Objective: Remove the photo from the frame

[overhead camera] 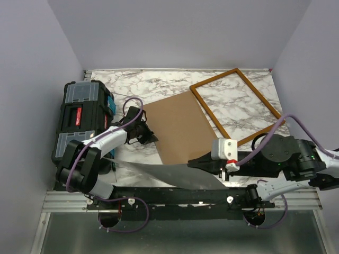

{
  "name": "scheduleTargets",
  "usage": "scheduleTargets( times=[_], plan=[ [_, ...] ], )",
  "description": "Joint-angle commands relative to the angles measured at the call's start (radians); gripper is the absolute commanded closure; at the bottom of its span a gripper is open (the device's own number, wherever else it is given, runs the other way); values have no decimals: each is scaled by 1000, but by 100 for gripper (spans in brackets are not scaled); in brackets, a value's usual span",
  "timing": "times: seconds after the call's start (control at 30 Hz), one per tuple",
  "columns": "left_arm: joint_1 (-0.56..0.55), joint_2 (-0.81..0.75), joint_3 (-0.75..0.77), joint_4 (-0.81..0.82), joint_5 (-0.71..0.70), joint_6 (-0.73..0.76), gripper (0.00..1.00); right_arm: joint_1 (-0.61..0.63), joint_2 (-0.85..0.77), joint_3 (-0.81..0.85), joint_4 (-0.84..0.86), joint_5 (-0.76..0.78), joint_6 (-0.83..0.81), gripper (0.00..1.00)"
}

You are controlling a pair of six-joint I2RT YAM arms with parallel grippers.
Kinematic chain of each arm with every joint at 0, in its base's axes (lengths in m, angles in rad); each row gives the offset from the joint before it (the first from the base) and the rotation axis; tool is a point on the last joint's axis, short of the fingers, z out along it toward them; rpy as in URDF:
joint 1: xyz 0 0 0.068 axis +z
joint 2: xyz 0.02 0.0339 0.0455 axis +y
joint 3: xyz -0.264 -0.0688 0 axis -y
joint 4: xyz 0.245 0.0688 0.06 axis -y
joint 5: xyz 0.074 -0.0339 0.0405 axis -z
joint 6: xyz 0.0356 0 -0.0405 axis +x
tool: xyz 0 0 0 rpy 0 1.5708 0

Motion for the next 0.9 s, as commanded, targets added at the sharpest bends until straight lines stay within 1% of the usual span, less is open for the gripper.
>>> scheduleTargets(
  times=[0.0,0.13,0.3,0.47,0.57,0.67,0.77,0.8,0.87],
  plan=[
    [4,13,-14,3,-52,16,100,6,-15,91,-65,183,-104,100],
    [4,30,-26,20,-43,15,100,7,-12,138,-86,374,-189,100],
    [4,28,-27,15,-52,38,100,7,-26,217,-148,533,-240,100],
    [4,32,-23,14,-49,52,100,6,-94,220,-151,691,-277,100],
    [4,30,-23,12,-49,58,100,6,-122,198,-145,815,-294,100],
    [4,23,-28,6,-54,63,100,6,-134,166,-100,954,-315,100],
    [4,17,-47,13,-62,63,100,6,-134,117,-1,1093,-365,100],
    [4,17,-54,16,-65,64,100,6,-130,87,30,1114,-378,100],
    [4,22,-59,21,-67,65,100,7,-112,14,49,1089,-353,100]
  ],
)
